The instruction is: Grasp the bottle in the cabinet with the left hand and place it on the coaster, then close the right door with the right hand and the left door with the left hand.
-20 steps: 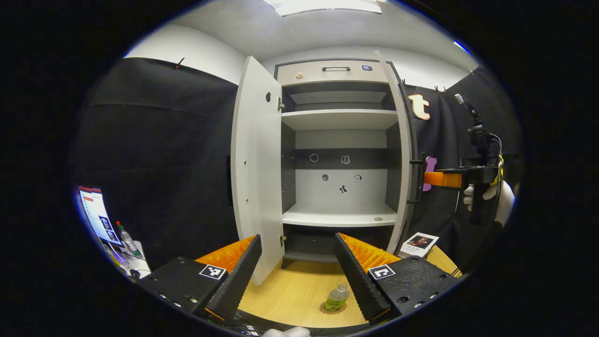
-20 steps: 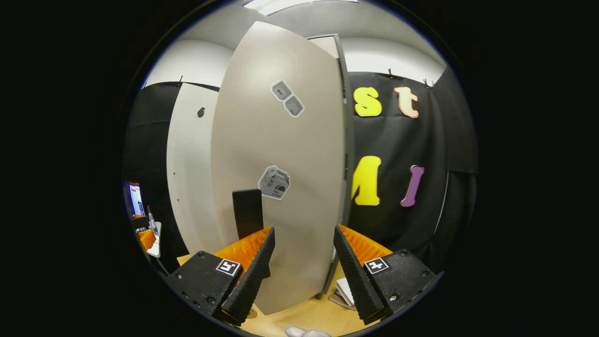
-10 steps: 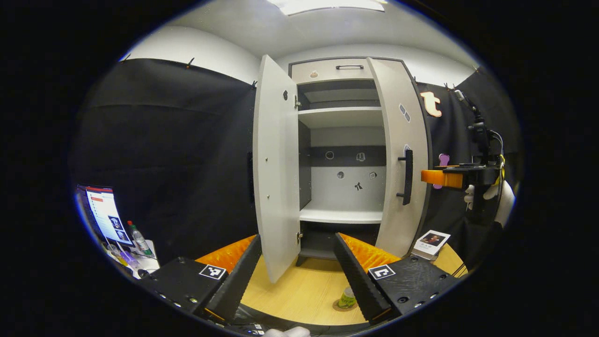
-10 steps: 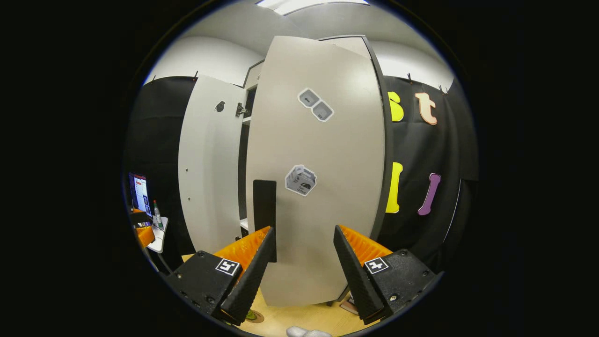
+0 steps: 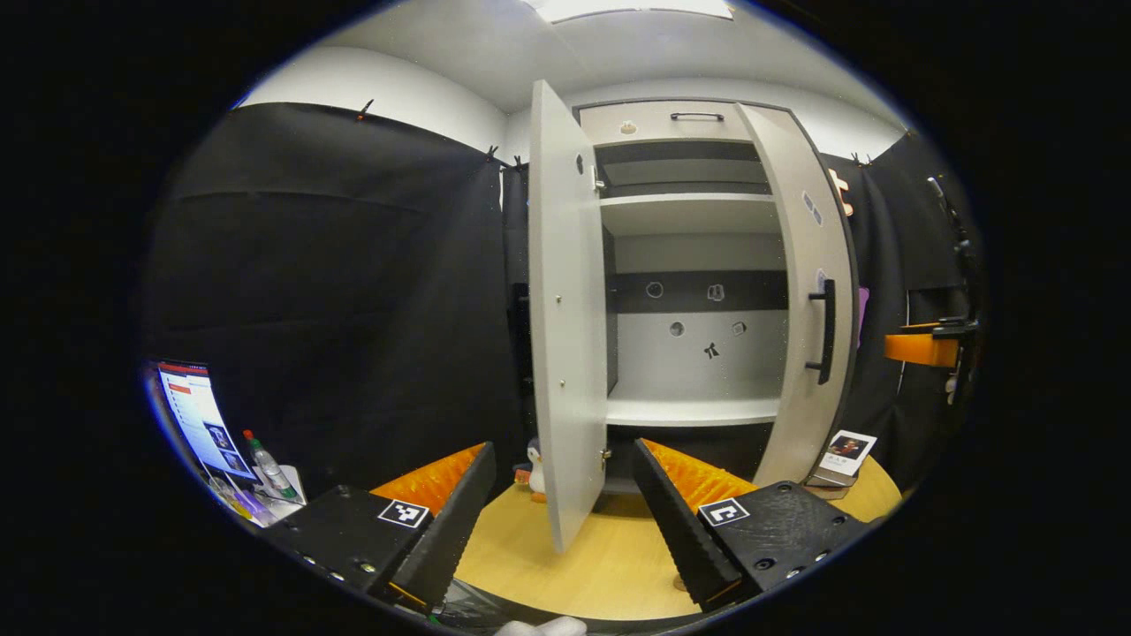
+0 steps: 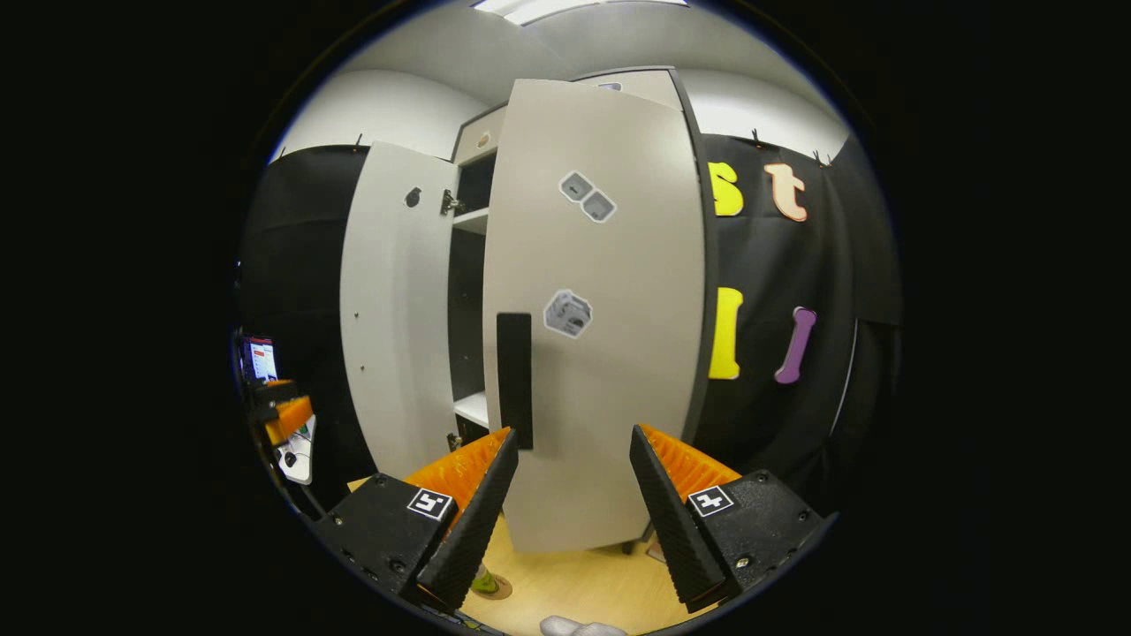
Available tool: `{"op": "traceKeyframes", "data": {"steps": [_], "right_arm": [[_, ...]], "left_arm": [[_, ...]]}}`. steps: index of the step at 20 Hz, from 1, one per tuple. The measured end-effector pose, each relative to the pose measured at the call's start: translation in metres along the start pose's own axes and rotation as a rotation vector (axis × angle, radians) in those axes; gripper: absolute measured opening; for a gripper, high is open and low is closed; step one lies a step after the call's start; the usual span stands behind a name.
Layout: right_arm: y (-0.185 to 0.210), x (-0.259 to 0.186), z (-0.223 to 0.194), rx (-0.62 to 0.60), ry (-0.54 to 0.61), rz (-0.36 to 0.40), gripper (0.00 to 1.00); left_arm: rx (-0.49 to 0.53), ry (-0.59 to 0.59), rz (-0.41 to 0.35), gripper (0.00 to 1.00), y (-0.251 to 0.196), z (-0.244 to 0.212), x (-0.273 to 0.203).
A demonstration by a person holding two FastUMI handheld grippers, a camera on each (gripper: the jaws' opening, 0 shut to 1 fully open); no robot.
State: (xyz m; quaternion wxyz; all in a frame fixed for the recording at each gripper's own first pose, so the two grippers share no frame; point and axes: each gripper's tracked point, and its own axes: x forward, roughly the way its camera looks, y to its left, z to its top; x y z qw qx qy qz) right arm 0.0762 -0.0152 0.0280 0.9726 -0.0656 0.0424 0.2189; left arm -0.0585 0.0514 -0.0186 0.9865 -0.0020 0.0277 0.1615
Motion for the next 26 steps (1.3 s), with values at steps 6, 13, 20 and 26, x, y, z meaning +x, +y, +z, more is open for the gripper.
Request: {"op": "traceKeyframes", "data": {"steps": [6, 13, 20, 26], "right_arm": [[-0.002, -0.031, -0.016, 0.034, 0.031, -0.122, 0.79], [0.018, -0.059, -0.035, 0.060, 0.075, -0.233, 0.76], [0.031, -0.074, -0.047, 0.092, 0.109, -0.266, 0.79], [0.035, -0.064, -0.047, 0.108, 0.108, -0.226, 0.79]], "left_arm": [[0.029, -0.028, 0.029, 0.95, 0.075, 0.009, 0.065], [0.012, -0.061, 0.008, 0.95, 0.120, 0.026, 0.154], [0.007, -0.122, -0.028, 0.92, 0.108, 0.052, 0.184], [0.010, -0.123, -0.026, 0.92, 0.105, 0.052, 0.184]]}}
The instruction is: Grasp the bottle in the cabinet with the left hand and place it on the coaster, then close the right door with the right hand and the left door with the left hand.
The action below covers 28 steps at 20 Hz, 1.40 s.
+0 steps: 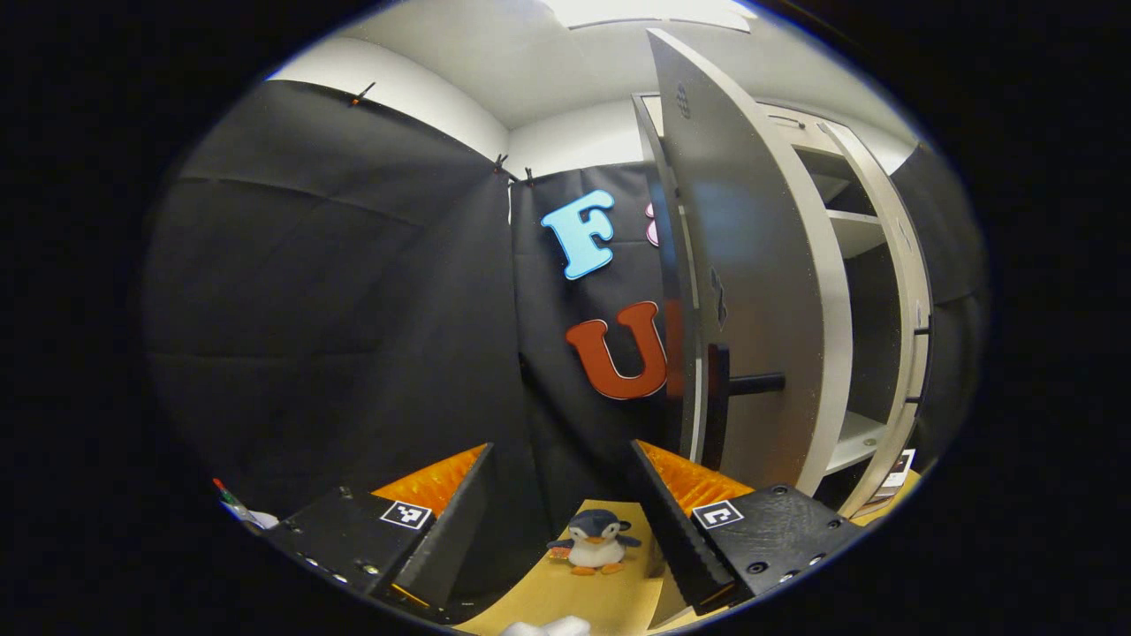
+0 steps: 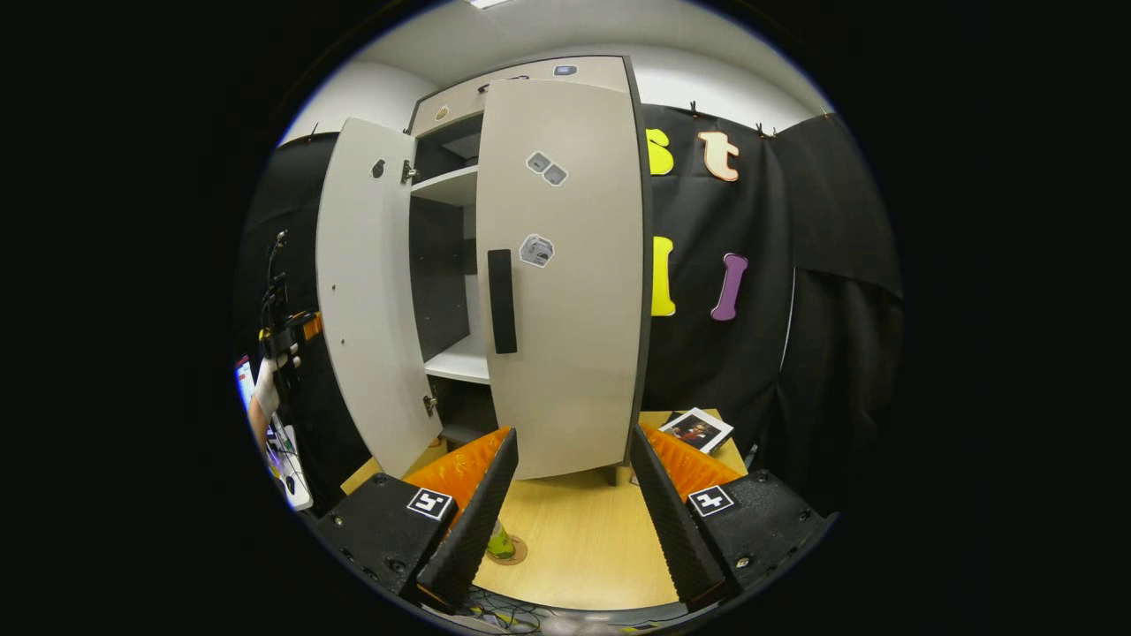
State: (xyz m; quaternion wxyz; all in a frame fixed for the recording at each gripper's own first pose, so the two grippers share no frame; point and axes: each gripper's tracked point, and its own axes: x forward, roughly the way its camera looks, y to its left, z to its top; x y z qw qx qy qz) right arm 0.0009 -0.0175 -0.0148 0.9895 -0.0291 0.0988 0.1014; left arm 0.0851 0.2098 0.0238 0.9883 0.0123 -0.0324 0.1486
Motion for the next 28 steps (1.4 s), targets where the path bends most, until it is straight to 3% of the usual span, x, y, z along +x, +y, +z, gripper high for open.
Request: {"op": "traceKeyframes", "data": {"steps": [1, 3, 13, 19, 20, 21, 28], "right_arm": [[-0.001, 0.001, 0.001, -0.001, -0.005, 0.006, 0.79], [-0.006, 0.001, 0.001, -0.003, -0.011, 0.009, 0.79], [-0.040, -0.008, -0.006, 0.008, -0.010, -0.038, 0.79], [-0.050, -0.010, -0.005, 0.016, -0.008, -0.042, 0.79], [-0.050, -0.012, -0.007, 0.016, -0.010, -0.044, 0.79], [-0.052, -0.014, -0.005, 0.016, -0.012, -0.047, 0.79], [-0.064, -0.023, -0.001, 0.023, -0.026, -0.071, 0.79]], "left_arm": [[0.005, 0.002, 0.012, 0.87, 0.000, -0.001, 0.000], [0.011, 0.004, 0.024, 0.92, -0.002, 0.000, -0.002], [0.000, 0.005, 0.028, 0.88, -0.023, 0.001, -0.012], [-0.005, -0.004, -0.053, 0.95, -0.070, 0.003, -0.019], [-0.006, -0.005, -0.066, 0.84, -0.078, 0.005, -0.019], [-0.011, -0.007, -0.079, 0.89, -0.085, 0.004, -0.020], [-0.019, 0.005, -0.178, 0.89, -0.141, 0.004, -0.021]]}}
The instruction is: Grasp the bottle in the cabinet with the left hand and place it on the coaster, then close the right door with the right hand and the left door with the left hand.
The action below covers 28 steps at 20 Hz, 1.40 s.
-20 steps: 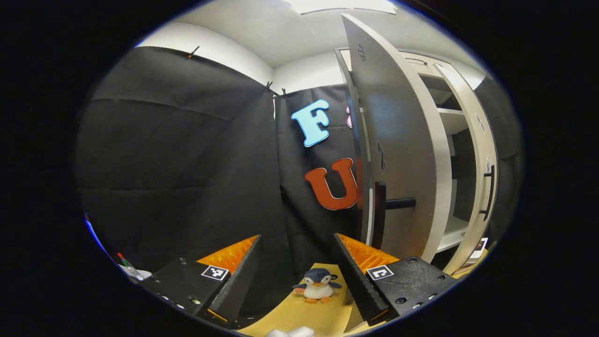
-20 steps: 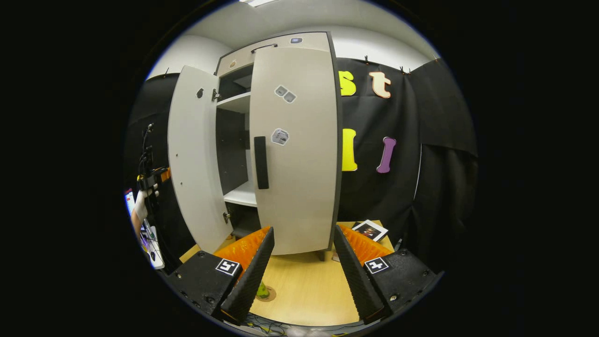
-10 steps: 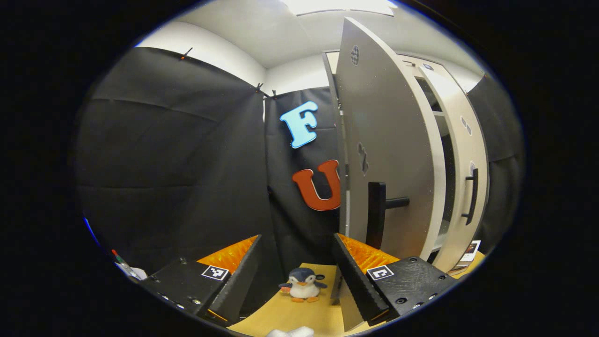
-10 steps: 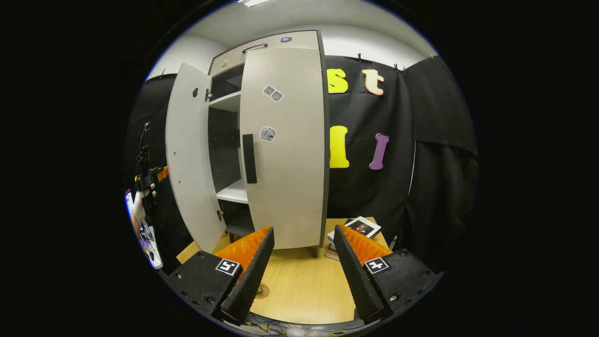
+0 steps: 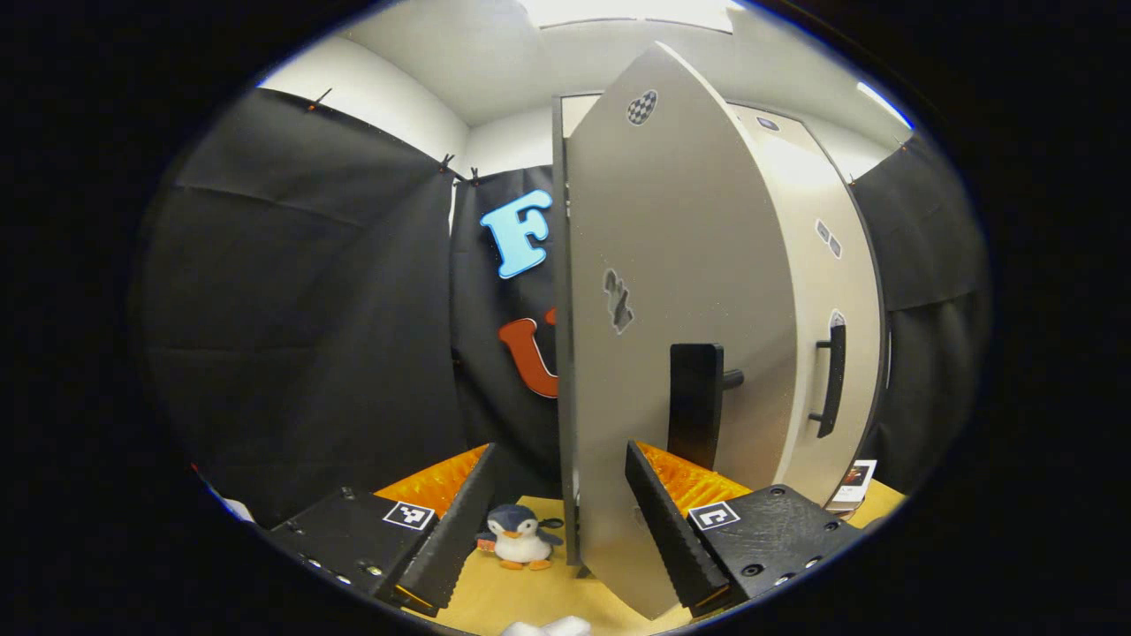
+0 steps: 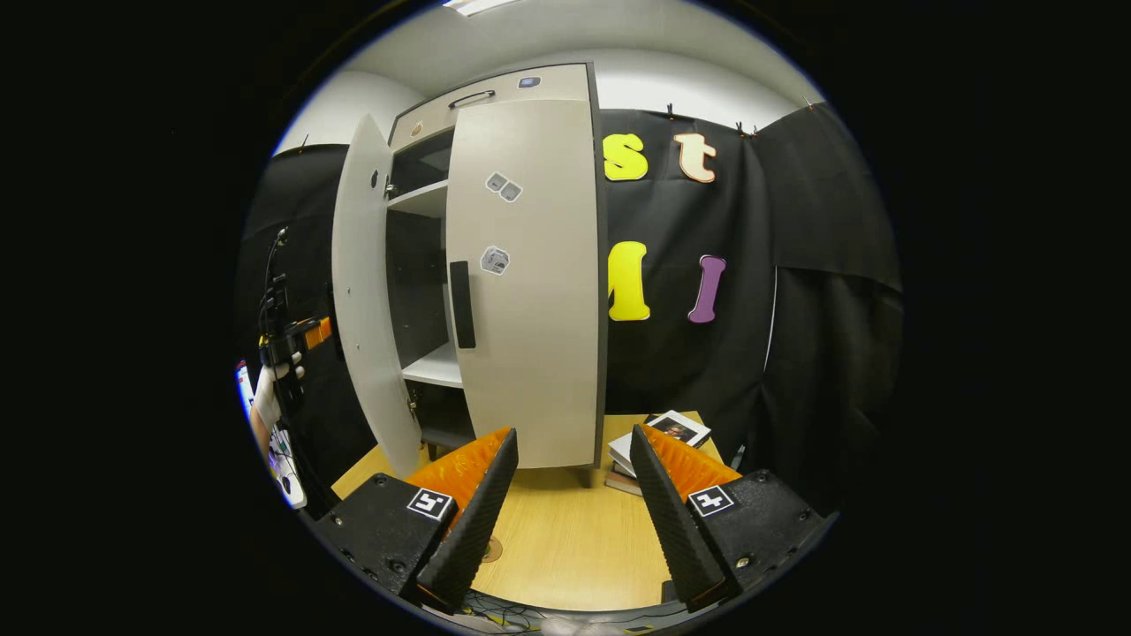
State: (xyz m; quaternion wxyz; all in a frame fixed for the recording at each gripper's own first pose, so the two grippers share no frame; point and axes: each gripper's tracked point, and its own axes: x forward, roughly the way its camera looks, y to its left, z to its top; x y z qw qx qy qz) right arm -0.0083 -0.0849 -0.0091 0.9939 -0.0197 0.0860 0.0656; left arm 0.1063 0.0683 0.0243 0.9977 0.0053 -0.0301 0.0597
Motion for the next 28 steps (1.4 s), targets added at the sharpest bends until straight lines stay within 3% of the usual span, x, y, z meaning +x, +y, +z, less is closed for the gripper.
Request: {"op": "traceKeyframes", "data": {"steps": [3, 6, 17, 23, 28], "right_arm": [[-0.003, -0.003, 0.001, 0.012, -0.005, -0.007, 0.79], [-0.006, -0.009, 0.001, 0.012, -0.009, -0.020, 0.79], [-0.002, -0.007, 0.004, 0.021, -0.028, -0.036, 0.80], [0.014, 0.006, 0.010, 0.024, -0.047, -0.025, 0.79], [0.033, 0.017, 0.011, 0.019, -0.058, -0.006, 0.79]], "left_arm": [[0.005, 0.003, -0.053, 0.87, -0.027, 0.001, 0.006], [0.008, 0.010, -0.085, 0.96, -0.044, 0.000, 0.012], [0.005, 0.022, -0.094, 0.96, -0.043, 0.009, 0.003], [-0.012, -0.010, -0.124, 0.96, -0.033, 0.031, -0.043], [-0.016, 0.004, -0.098, 0.96, -0.023, 0.021, -0.084]]}}
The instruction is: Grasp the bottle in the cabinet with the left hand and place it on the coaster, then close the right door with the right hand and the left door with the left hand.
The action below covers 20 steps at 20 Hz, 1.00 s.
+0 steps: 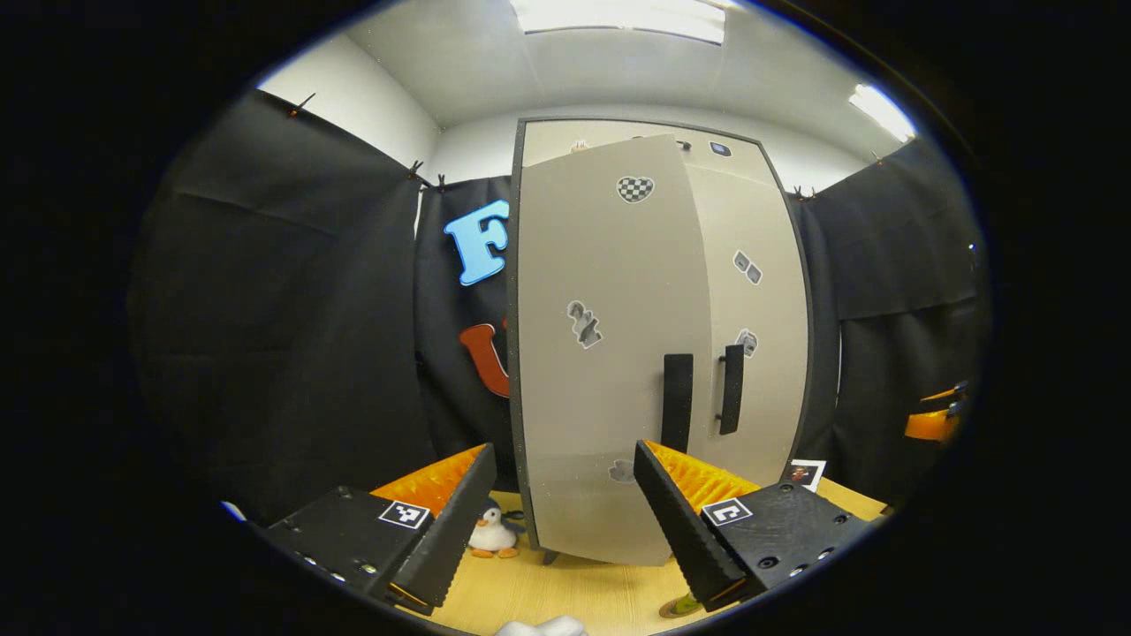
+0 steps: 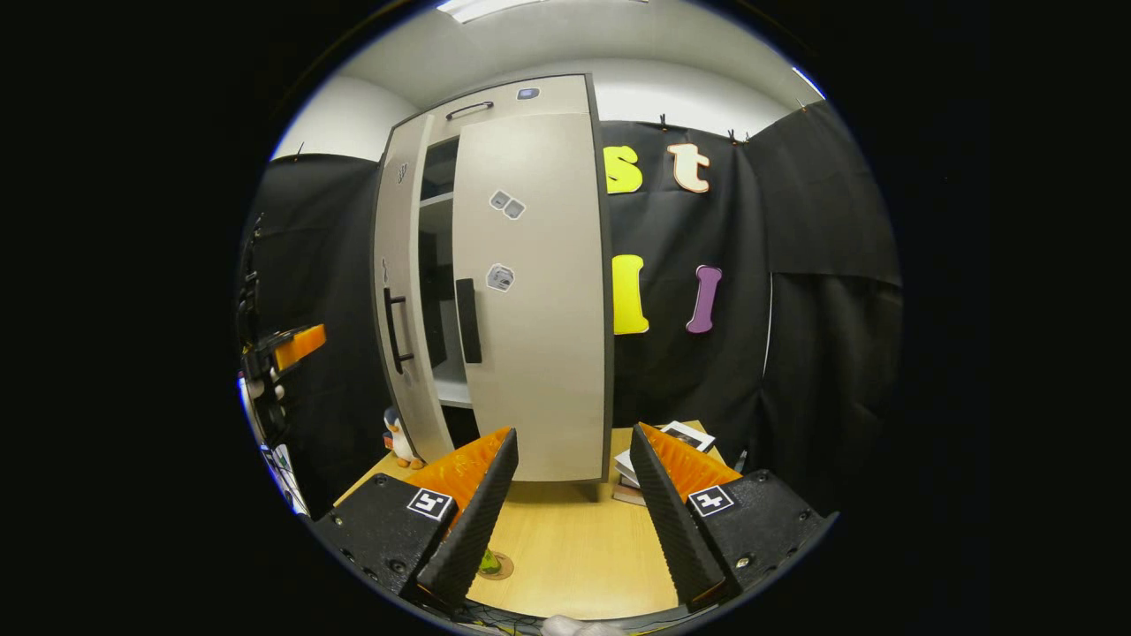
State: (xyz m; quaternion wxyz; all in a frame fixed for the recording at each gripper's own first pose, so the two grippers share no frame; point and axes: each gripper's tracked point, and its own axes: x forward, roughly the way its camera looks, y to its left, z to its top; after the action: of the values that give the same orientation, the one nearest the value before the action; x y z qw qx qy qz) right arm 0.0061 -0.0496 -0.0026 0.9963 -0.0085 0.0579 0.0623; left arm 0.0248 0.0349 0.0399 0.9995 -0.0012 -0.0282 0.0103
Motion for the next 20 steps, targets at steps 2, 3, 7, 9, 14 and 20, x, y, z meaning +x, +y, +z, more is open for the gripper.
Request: {"op": "traceKeyframes", "data": {"steps": [2, 3, 7, 9, 14, 20], "right_arm": [[0.006, 0.005, 0.000, 0.000, -0.009, 0.000, 0.79], [0.009, 0.007, 0.000, 0.002, -0.017, -0.002, 0.79], [0.014, 0.012, -0.002, -0.015, -0.035, -0.022, 0.79], [0.018, 0.011, -0.005, -0.034, -0.046, -0.033, 0.79], [0.028, 0.008, -0.016, -0.052, -0.045, -0.035, 0.80], [0.030, 0.003, -0.015, -0.050, -0.048, -0.043, 0.80]], "left_arm": [[-0.004, 0.023, 0.008, 0.96, 0.000, -0.012, -0.014], [0.002, 0.035, 0.014, 0.96, 0.001, -0.019, -0.019], [0.007, 0.068, 0.034, 0.96, -0.001, -0.044, -0.039], [0.010, 0.080, 0.036, 0.96, -0.007, -0.054, -0.047], [0.010, 0.083, 0.012, 0.96, -0.027, -0.063, -0.049], [0.002, 0.066, 0.001, 0.96, -0.033, -0.059, -0.045]]}}
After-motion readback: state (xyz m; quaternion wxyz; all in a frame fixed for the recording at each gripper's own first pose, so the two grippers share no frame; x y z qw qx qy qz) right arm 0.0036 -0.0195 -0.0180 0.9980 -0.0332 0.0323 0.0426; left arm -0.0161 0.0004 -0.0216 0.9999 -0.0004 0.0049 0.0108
